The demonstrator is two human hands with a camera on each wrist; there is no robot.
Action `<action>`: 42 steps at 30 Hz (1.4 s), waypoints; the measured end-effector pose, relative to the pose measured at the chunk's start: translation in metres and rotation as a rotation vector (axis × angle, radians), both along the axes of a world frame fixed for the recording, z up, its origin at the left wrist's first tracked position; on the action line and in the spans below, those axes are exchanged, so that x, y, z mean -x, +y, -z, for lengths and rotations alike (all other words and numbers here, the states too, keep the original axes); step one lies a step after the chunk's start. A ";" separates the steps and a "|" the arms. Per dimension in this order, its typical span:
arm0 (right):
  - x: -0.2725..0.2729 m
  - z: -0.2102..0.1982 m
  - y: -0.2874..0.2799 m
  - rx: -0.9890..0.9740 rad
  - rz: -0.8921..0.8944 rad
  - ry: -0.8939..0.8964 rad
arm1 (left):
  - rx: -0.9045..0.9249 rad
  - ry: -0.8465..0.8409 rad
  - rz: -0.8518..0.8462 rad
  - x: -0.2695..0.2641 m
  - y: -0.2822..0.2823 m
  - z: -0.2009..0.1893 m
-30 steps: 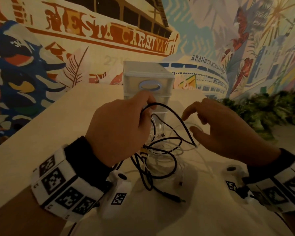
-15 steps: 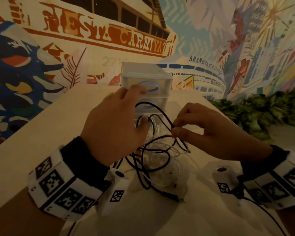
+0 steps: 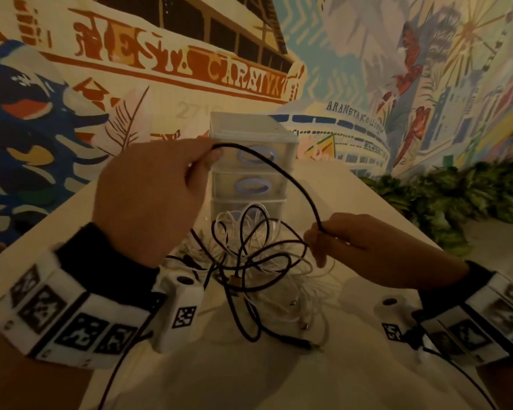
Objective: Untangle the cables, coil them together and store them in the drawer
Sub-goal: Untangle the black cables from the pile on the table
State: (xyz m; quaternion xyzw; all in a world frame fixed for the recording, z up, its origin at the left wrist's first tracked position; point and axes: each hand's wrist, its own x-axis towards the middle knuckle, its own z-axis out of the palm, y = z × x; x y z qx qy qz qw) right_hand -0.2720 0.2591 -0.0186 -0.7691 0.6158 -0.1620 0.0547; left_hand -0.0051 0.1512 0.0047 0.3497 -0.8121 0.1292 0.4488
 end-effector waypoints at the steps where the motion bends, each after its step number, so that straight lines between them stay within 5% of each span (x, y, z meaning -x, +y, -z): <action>1: 0.005 0.000 0.001 0.006 0.026 0.008 | -0.015 0.008 -0.035 -0.002 -0.003 0.000; 12: -0.011 -0.016 -0.003 0.250 -0.143 0.094 | -0.009 -0.377 0.203 0.028 0.028 0.005; 23: 0.012 -0.003 -0.006 0.071 -0.042 -0.159 | 0.113 0.109 0.087 -0.003 0.010 -0.007; 29: 0.019 -0.004 -0.009 0.040 -0.006 -0.197 | 0.027 0.062 0.000 -0.006 0.004 -0.006; 37: -0.003 -0.017 -0.013 0.100 -0.047 -0.167 | 0.027 -0.307 0.128 0.024 0.026 0.003; 42: -0.009 -0.018 -0.018 0.113 -0.074 -0.201 | 0.079 -0.143 0.132 0.016 0.023 -0.001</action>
